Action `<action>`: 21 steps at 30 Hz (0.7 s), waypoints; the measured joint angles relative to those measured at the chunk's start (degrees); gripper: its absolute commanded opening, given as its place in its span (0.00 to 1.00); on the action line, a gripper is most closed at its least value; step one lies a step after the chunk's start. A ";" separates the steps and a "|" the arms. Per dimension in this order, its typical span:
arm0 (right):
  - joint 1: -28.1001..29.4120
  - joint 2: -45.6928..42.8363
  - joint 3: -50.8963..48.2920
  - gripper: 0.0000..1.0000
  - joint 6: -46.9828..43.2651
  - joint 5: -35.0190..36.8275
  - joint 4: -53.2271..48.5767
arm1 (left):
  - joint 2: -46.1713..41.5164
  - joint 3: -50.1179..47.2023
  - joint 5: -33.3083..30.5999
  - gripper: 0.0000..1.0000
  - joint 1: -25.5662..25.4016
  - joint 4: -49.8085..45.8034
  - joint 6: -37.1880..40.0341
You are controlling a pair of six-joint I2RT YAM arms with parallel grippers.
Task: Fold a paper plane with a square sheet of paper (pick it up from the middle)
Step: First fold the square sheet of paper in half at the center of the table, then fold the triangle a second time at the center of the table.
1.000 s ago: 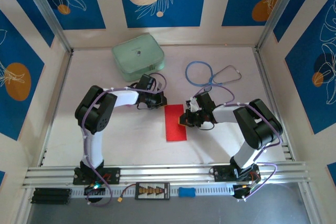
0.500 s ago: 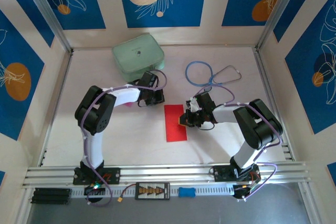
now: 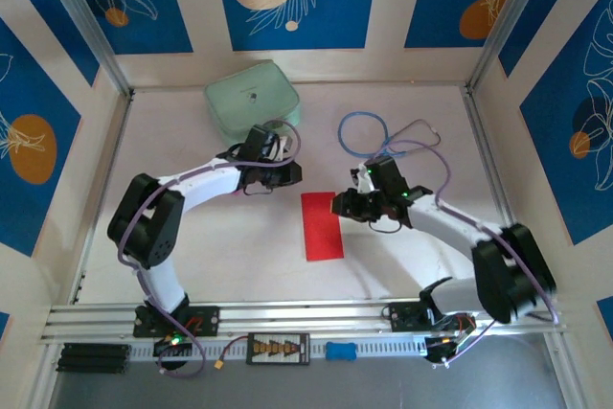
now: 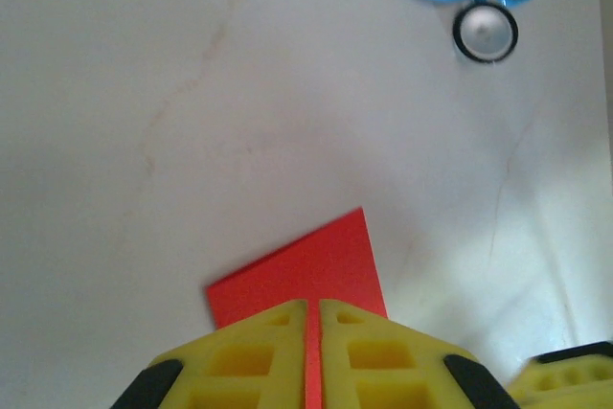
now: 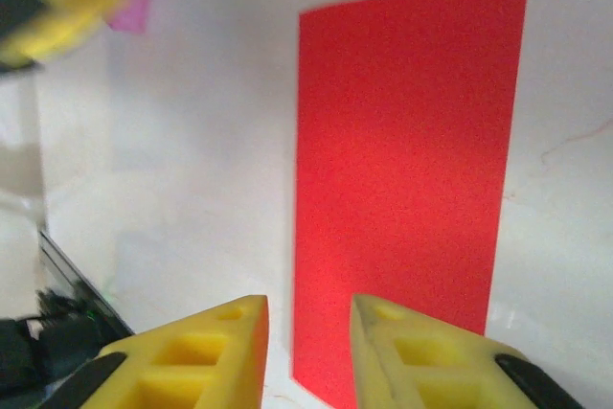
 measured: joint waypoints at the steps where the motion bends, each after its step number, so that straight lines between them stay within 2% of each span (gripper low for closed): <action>1: -0.15 -2.82 -1.05 0.36 1.14 0.66 -0.44 | 0.74 0.02 1.18 0.12 -0.31 0.63 0.22; 4: -0.31 -9.62 -6.05 0.38 4.46 1.51 -1.16 | 3.43 0.35 3.87 0.12 -1.42 1.77 0.83; 9: 0.61 -14.91 -13.97 0.39 10.19 1.42 -2.16 | 8.07 0.52 5.60 0.12 -2.25 2.29 0.98; 21: 4.02 -12.20 -15.23 0.41 14.82 -0.44 -1.14 | 10.95 0.15 5.53 0.11 -2.32 3.45 1.01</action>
